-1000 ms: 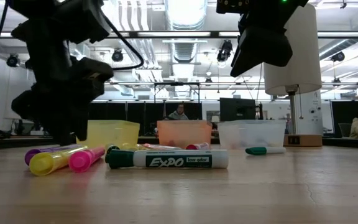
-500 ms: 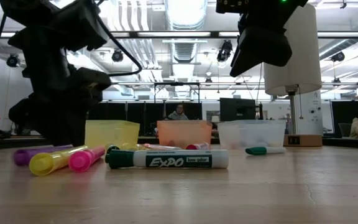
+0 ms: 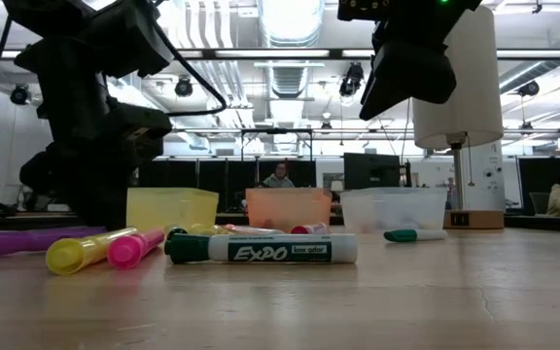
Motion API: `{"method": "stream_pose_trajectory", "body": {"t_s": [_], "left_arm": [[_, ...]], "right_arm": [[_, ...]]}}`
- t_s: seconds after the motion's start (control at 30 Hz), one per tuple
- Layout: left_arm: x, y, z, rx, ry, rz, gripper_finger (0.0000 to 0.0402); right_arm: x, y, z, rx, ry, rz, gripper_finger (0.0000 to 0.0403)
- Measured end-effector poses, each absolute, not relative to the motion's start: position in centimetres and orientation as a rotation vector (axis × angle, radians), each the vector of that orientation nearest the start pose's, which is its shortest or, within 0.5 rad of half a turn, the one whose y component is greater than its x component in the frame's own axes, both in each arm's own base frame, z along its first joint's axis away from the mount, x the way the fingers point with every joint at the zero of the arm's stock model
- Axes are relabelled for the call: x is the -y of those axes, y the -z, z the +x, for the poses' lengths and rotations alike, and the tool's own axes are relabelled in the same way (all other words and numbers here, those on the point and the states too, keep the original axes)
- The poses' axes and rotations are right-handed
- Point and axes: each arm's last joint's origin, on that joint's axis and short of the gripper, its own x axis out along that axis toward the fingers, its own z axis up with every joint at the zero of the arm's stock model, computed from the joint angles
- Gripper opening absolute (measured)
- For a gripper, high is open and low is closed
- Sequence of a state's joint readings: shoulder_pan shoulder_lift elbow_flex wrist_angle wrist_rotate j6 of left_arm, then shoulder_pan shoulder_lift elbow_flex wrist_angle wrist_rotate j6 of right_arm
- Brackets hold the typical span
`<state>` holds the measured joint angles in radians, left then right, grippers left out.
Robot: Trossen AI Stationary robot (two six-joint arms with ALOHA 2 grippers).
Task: Pick & Place Markers
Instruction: Put the purple highlighter into the orange bin
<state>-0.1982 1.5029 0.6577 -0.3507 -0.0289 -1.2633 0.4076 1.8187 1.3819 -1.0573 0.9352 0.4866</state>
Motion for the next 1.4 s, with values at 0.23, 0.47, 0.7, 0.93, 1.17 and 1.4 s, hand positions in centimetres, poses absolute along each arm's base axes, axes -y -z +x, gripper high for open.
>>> {"method": "stream_pose_trajectory", "body": {"t_s": [0.23,0.47,0.7,0.93,1.17,1.4], "left_arm": [[4.6,-16.5,25.0,-1.054,-0.597,-0.890,0.0052],[4.3,-20.3,26.1,-1.029,-0.621,-0.781,0.0054],[3.2,-24.8,27.9,-0.895,-0.616,-0.646,0.0056],[0.8,-29.4,29.5,-0.760,-0.588,-0.566,0.0056],[-1.4,-32.8,30.1,-0.666,-0.583,-0.526,0.0056],[-3.6,-34.4,30.3,-0.590,-0.598,-0.501,0.0057]], "right_arm": [[-11.3,-22.5,32.0,-1.012,0.676,-0.515,0.0150],[-11.3,-22.5,32.0,-1.011,0.676,-0.515,0.0150],[-11.3,-22.5,32.0,-1.012,0.676,-0.516,0.0150],[-11.3,-22.5,32.0,-1.012,0.676,-0.515,0.0150],[-11.3,-22.5,32.0,-1.012,0.676,-0.516,0.0150],[-11.3,-22.5,32.0,-1.012,0.676,-0.517,0.0150]]}}
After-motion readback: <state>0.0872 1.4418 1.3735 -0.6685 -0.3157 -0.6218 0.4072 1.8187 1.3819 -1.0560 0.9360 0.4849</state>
